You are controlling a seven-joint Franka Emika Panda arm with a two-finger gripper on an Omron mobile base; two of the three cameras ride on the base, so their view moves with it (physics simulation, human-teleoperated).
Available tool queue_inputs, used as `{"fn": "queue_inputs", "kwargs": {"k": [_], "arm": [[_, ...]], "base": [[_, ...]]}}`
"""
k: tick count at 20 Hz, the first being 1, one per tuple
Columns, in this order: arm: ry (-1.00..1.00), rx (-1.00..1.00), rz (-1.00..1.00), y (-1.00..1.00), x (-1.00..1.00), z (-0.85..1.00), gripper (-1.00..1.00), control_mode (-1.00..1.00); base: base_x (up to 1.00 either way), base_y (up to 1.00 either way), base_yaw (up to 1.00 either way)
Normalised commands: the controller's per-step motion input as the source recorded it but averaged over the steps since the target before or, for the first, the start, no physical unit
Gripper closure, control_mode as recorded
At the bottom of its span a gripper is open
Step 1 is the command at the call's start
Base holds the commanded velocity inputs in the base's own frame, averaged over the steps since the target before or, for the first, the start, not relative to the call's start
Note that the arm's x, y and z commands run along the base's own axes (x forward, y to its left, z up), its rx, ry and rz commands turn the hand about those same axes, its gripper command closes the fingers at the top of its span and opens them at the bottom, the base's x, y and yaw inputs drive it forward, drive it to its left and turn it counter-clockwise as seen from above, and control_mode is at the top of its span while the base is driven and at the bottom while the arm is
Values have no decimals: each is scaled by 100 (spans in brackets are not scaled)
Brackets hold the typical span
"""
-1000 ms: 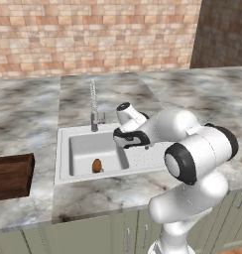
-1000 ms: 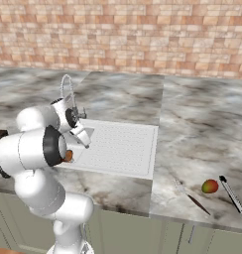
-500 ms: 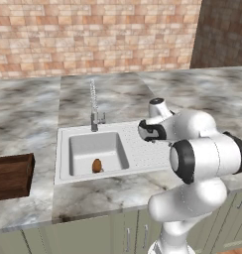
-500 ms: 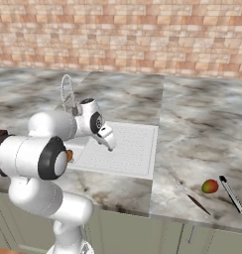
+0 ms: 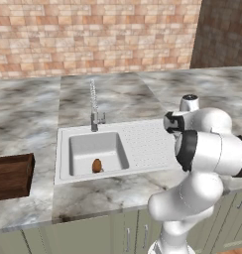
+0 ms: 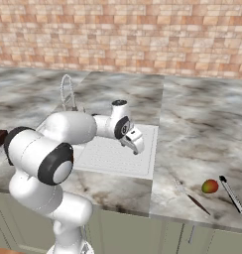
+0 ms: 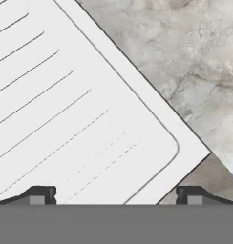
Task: Pick up all produce items and place them in the sink. Turn on the sink faucet to wash them. Then turn the sink off and put them in the tray.
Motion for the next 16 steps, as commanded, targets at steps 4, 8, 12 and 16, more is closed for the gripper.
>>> {"fn": "queue_inputs", "kwargs": {"k": [4,8,12,16], "arm": [[3,7,0,-100,0,10,-100,-100],[1,7,-3,-100,0,0,-100,-100],[0,6,-5,-97,-2,0,-100,-100],[0,2,-12,-80,-4,-9,-100,-100]], "base": [[0,0,0],[0,0,0],[0,0,0],[0,0,0]]}}
